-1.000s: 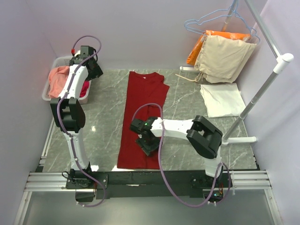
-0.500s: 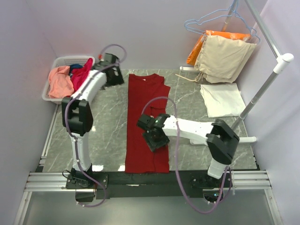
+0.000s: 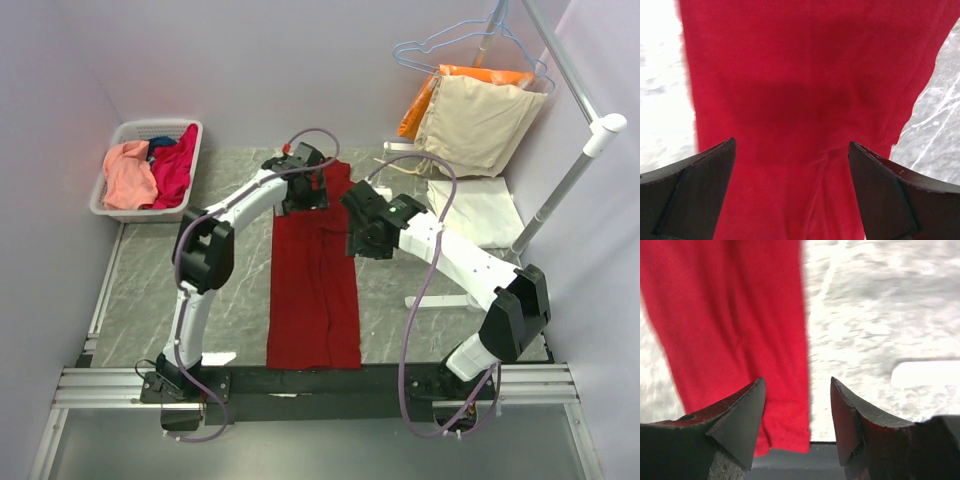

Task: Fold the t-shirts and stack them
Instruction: Fold the tshirt

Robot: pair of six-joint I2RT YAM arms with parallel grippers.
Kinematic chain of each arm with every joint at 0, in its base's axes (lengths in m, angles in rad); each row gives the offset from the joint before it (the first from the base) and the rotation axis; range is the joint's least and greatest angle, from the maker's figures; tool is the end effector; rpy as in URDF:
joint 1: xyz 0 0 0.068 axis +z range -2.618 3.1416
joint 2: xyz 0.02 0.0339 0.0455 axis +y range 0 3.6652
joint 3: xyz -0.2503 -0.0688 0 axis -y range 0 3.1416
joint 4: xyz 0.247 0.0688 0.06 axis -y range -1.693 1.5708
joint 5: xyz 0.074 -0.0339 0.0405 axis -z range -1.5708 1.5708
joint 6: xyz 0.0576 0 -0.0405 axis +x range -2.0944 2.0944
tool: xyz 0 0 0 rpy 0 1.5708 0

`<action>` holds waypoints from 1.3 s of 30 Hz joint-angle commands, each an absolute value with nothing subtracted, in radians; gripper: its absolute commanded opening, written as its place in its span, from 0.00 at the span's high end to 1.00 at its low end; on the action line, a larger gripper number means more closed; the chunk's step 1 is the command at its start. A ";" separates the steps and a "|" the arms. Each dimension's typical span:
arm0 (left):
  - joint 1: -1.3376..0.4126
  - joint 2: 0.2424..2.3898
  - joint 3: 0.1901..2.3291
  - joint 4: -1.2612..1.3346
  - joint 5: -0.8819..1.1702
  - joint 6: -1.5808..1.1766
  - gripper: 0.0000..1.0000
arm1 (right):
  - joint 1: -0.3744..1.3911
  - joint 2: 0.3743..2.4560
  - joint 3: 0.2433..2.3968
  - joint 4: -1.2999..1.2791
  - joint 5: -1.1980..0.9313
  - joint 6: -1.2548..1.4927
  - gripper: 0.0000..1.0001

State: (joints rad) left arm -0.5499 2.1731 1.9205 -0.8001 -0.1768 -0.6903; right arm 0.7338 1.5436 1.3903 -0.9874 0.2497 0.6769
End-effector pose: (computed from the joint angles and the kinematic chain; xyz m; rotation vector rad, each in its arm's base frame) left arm 0.4151 -0.2426 0.2026 -0.2444 2.6011 -0.2138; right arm 0.2476 0.2041 0.2673 -0.0028 2.6539 0.1222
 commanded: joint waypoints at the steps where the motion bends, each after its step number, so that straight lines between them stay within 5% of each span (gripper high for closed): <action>1: -0.595 2.281 2.025 -0.841 -0.204 -0.733 0.00 | 0.680 1.479 1.364 -1.002 0.270 0.729 0.39; 13: -0.624 2.538 2.250 -0.957 -0.425 -0.765 0.00 | 0.634 1.491 1.312 -0.942 0.175 0.723 0.40; 23: -0.526 2.643 2.372 -0.867 -0.416 -0.712 0.01 | 0.621 1.560 1.315 -0.939 0.144 0.724 0.40; 33: -0.500 2.418 2.194 -0.525 -0.331 -0.535 0.01 | 0.612 1.609 1.353 -0.913 0.132 0.710 0.41; 39: -0.499 2.197 2.139 -0.622 -0.391 -0.506 0.00 | 0.607 1.606 1.302 -0.861 0.086 0.680 0.41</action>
